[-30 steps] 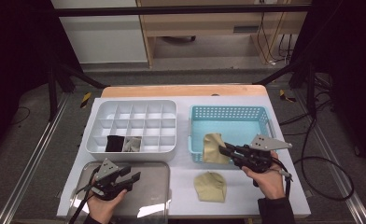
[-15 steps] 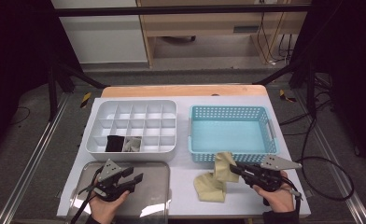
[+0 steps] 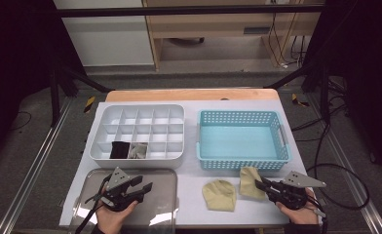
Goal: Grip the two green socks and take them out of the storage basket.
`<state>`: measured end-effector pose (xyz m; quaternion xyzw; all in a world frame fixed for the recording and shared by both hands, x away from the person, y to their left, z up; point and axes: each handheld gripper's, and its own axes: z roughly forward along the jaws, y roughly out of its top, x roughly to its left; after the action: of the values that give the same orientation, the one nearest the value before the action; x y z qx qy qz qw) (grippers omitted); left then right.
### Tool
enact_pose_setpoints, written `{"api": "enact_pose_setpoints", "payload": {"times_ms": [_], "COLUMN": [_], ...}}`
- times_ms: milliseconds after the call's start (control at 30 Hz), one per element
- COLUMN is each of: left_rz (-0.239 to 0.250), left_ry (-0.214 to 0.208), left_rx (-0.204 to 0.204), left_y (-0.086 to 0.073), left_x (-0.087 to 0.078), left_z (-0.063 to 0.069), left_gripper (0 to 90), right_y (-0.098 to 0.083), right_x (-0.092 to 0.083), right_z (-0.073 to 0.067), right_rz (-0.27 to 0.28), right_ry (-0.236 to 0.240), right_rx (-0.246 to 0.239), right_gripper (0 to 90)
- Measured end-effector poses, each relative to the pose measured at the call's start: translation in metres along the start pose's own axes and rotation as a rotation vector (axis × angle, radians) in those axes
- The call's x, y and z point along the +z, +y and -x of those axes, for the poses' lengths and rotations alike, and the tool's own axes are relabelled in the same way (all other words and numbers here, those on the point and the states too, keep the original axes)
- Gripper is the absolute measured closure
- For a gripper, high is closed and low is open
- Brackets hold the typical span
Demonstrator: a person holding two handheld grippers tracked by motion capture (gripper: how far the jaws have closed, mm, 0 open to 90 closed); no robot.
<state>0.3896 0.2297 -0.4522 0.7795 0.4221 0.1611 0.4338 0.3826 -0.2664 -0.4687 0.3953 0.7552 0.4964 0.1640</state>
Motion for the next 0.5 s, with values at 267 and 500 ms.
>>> {"api": "enact_pose_setpoints", "payload": {"times_ms": [267,500], "left_rz": [-0.004,-0.02], "left_ry": [-0.023,-0.051], "left_rx": [0.015,0.047], "left_y": [0.003,0.008], "left_x": [0.001,0.005], "left_z": [0.007,0.018], "left_gripper": [51.7,51.4], "right_y": [-0.01,-0.004], "right_x": [0.0,-0.005], "right_z": [0.008,0.006], "right_rz": [-0.086,-0.063], "right_ry": [-0.093,-0.123], "right_rx": [0.014,0.033], "right_gripper": [77.4,65.8]}}
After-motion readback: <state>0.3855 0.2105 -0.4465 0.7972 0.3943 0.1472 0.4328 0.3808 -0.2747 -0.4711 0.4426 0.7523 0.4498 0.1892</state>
